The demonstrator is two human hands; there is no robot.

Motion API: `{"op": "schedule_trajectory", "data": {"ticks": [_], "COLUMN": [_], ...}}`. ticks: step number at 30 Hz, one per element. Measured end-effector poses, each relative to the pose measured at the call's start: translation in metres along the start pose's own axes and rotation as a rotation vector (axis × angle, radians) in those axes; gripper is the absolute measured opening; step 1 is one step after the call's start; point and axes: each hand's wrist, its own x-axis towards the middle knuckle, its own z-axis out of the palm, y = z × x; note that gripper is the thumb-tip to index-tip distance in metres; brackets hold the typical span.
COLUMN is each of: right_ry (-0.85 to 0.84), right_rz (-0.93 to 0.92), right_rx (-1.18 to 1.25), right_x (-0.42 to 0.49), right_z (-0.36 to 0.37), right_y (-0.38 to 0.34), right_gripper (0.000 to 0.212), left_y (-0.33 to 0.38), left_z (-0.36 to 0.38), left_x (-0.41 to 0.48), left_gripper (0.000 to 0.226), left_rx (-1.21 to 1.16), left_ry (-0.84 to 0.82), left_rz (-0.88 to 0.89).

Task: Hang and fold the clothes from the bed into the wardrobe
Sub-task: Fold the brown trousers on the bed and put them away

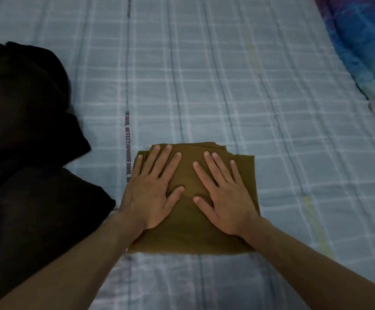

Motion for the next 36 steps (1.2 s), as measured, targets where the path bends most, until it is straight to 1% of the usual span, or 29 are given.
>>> {"op": "schedule_trajectory", "data": {"ticks": [3, 6, 9, 12, 14, 15, 18, 20, 22, 25, 26, 28, 31, 34, 36], "right_ry": [-0.004, -0.035, -0.06, -0.113, -0.143, -0.148, -0.112, -0.078, -0.016, 0.124, 0.17, 0.217, 0.293, 0.342, 0.343], "right_rz": [-0.002, -0.004, -0.039, -0.083, -0.101, -0.102, -0.085, -0.063, -0.046, -0.023, -0.016, 0.017, 0.019, 0.008, -0.01], "right_rx": [-0.011, -0.003, 0.056, 0.113, 0.111, 0.108, 0.127, 0.099, 0.053, 0.039, 0.035, 0.06, 0.105, 0.125, 0.156], "right_x": [0.002, -0.004, -0.029, -0.068, -0.089, -0.096, -0.097, -0.092, -0.087, -0.085, -0.085, -0.082, -0.077, -0.072, -0.068], "right_z": [-0.003, -0.011, -0.012, -0.006, -0.003, -0.002, -0.007, -0.014, -0.02, -0.028, -0.033, -0.046, -0.083, -0.139, -0.185], "right_y": [0.0, -0.005, -0.015, -0.027, -0.034, -0.036, -0.038, -0.038, -0.038, -0.033, -0.031, -0.029, -0.036, -0.054, -0.07], "right_gripper": [0.073, 0.073, 0.076, 0.091, 0.1, 0.1, 0.085, 0.088, 0.092, 0.075, 0.069, 0.062, 0.06, 0.057, 0.052], "left_y": [0.002, 0.009, 0.018, 0.024, 0.025, 0.025, 0.03, 0.037, 0.041, 0.039, 0.038, 0.041, 0.046, 0.046, 0.045], "left_z": [-0.003, -0.013, -0.017, -0.01, -0.005, -0.004, -0.009, -0.015, -0.021, -0.035, -0.04, -0.055, -0.094, -0.152, -0.199], "left_x": [0.001, -0.007, -0.033, -0.073, -0.094, -0.099, -0.099, -0.091, -0.084, -0.08, -0.079, -0.08, -0.084, -0.093, -0.103], "left_gripper": [0.074, 0.074, 0.077, 0.094, 0.098, 0.097, 0.096, 0.095, 0.084, 0.054, 0.048, 0.041, 0.034, 0.026, 0.026], "left_rx": [0.015, 0.079, 0.036, -0.04, -0.064, -0.065, -0.008, 0.073, 0.114, 0.121, 0.108, 0.09, 0.084, 0.095, 0.098], "left_ry": [-0.012, 0.006, 0.035, -0.024, -0.06, -0.063, -0.055, -0.037, 0.031, 0.146, 0.176, 0.22, 0.319, 0.389, 0.404], "left_rz": [-0.009, 0.001, 0.148, 0.239, 0.246, 0.241, 0.229, 0.24, 0.239, 0.257, 0.251, 0.231, 0.205, 0.177, 0.135]}}
